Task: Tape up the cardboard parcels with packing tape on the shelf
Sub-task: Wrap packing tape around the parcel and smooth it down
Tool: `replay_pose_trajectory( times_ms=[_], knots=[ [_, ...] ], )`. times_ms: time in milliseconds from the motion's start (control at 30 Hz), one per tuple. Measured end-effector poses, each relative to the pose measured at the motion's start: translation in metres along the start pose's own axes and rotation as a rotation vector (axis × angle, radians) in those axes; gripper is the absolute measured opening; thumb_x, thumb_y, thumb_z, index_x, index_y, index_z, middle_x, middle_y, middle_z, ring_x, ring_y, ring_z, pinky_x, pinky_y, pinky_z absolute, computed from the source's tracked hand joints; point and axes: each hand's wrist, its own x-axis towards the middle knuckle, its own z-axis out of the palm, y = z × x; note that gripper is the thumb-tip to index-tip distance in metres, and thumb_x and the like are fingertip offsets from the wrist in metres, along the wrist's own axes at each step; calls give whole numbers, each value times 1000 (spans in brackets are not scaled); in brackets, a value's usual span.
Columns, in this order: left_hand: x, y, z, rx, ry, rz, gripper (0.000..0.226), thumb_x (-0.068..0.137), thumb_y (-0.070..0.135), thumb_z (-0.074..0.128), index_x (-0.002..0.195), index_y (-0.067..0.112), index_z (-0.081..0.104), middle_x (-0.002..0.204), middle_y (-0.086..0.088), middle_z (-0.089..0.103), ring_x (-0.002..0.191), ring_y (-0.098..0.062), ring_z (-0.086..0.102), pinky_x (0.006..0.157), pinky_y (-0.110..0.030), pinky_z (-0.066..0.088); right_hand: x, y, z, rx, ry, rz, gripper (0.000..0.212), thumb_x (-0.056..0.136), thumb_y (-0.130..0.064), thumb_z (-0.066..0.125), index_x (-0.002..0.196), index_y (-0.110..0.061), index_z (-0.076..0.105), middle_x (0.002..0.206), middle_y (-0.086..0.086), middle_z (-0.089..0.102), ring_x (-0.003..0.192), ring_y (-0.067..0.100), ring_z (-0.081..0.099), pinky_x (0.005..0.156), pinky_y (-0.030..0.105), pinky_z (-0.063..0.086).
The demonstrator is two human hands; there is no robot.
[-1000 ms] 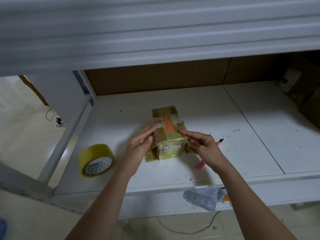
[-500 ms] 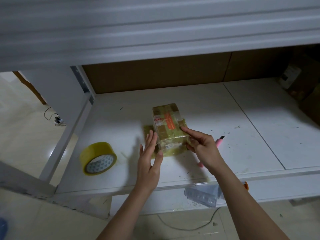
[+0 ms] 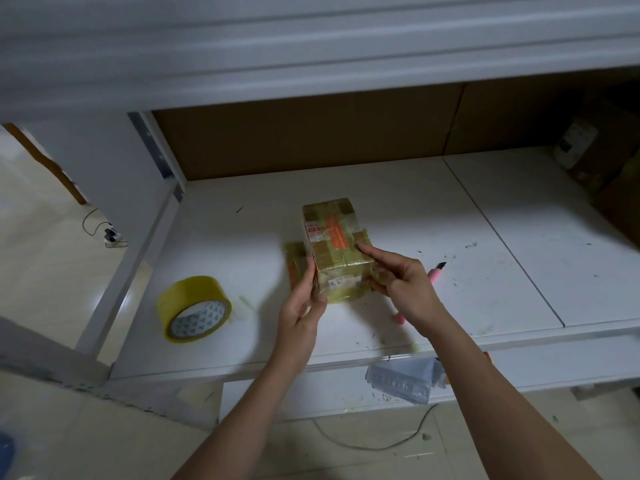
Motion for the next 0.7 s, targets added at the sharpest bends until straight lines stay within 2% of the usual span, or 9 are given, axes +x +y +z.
replay_pose_trajectory(
  times_ms=[67, 133, 200, 300, 400, 433, 467, 567, 700],
  knots=[
    [4, 10, -11, 78, 26, 22, 46, 97, 7, 55, 129, 39, 49, 129, 18, 60, 124, -2, 55, 106, -25, 44, 2, 0, -6, -17, -49, 5, 53, 99, 9, 39, 117, -32, 68, 84, 20, 56, 88, 23, 47, 101, 50, 40],
    [8, 22, -17, 159, 49, 68, 46, 97, 2, 54, 127, 37, 51, 114, 29, 63, 107, 7, 62, 92, -14, 49, 2, -2, -15, -21, -117, 11, 51, 99, 10, 40, 120, -29, 67, 80, 15, 44, 85, 24, 43, 104, 49, 37],
    [14, 32, -20, 212, 44, 108, 50, 94, 0, 57, 131, 33, 51, 121, 26, 57, 99, 12, 63, 83, -8, 49, 3, -6, -22, -47, -170, 16, 50, 98, 9, 44, 121, -29, 66, 80, 9, 45, 84, 24, 46, 108, 42, 36],
    [25, 41, -21, 303, -14, 139, 43, 90, -2, 63, 129, 15, 59, 142, 11, 41, 104, 15, 58, 81, -3, 46, 5, -13, -26, -109, -211, -16, 47, 94, 8, 53, 120, -29, 66, 92, -5, 68, 93, 17, 61, 104, 33, 45],
    [29, 45, -20, 268, -64, 96, 40, 86, -2, 68, 118, 21, 63, 137, 8, 45, 121, 7, 50, 85, -6, 47, 2, -18, -26, -78, -166, -8, 47, 89, 12, 58, 129, -14, 60, 105, -5, 71, 91, 3, 68, 69, 13, 56],
    [29, 45, -20, 237, -70, 74, 42, 84, -2, 70, 118, 22, 63, 133, 9, 48, 119, 5, 53, 83, -8, 49, 1, -17, -24, -61, -137, -12, 48, 87, 13, 60, 130, -10, 59, 105, -2, 71, 87, 2, 68, 58, 9, 53],
    [28, 43, -20, 204, -68, 49, 44, 83, -2, 72, 119, 21, 65, 131, 10, 51, 113, 3, 59, 81, -10, 50, 0, -16, -21, -65, -101, -33, 48, 85, 13, 62, 128, -9, 60, 106, -1, 71, 86, 3, 69, 57, 9, 52],
    [31, 34, -19, 260, -2, 66, 40, 76, 1, 79, 109, 21, 67, 116, 9, 66, 103, -3, 67, 81, -13, 53, 6, -4, -9, -139, 30, -156, 41, 79, 10, 71, 110, -18, 71, 106, -11, 72, 93, 5, 70, 84, 16, 54],
    [38, 21, -11, 386, 88, 141, 30, 76, 5, 81, 101, 11, 65, 103, -1, 72, 94, -11, 72, 81, -25, 58, 10, 9, 7, -219, 157, -241, 35, 81, 12, 69, 107, -12, 71, 102, -5, 72, 83, -3, 69, 82, 12, 52]
  ],
)
